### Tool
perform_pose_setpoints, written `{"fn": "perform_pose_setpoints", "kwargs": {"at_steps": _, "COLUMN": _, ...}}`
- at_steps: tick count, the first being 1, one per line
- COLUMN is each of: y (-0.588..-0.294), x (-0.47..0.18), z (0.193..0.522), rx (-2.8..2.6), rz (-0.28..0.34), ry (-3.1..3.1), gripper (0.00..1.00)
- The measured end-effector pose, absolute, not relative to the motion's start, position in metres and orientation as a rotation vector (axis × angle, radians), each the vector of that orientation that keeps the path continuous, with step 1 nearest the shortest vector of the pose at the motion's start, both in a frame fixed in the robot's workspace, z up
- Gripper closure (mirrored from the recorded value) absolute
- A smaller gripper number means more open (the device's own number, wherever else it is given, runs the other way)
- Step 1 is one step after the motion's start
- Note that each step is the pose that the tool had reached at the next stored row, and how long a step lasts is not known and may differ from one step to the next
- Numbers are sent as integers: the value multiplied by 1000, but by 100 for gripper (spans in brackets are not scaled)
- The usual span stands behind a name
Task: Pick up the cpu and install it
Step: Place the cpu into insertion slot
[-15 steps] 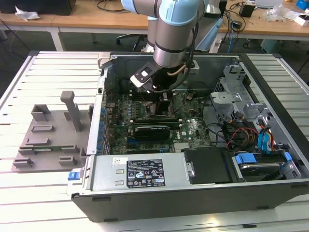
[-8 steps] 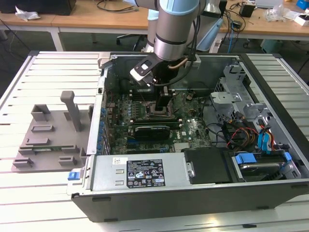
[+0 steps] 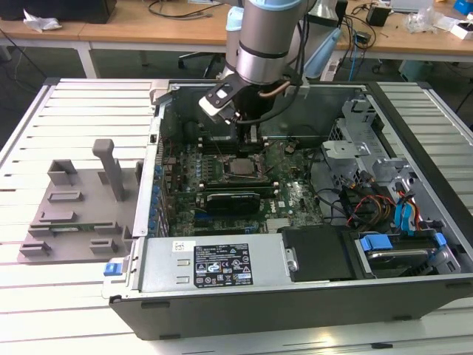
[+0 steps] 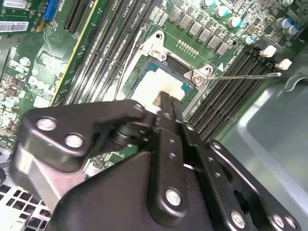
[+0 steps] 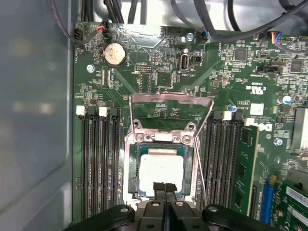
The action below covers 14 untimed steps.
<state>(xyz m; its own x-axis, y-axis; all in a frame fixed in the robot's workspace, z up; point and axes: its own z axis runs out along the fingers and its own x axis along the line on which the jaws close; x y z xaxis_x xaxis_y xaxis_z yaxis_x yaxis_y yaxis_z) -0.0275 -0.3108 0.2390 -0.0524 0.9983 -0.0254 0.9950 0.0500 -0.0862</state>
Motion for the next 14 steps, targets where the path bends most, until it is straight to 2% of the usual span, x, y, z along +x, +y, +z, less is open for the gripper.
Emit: {"fn": "perform_pose_setpoints", "kwargs": {"at_steps": 14, "y": -311, "x": -27, "z": 287, "rx": -2134, "rz": 125, "ry": -2247, "gripper": 89}}
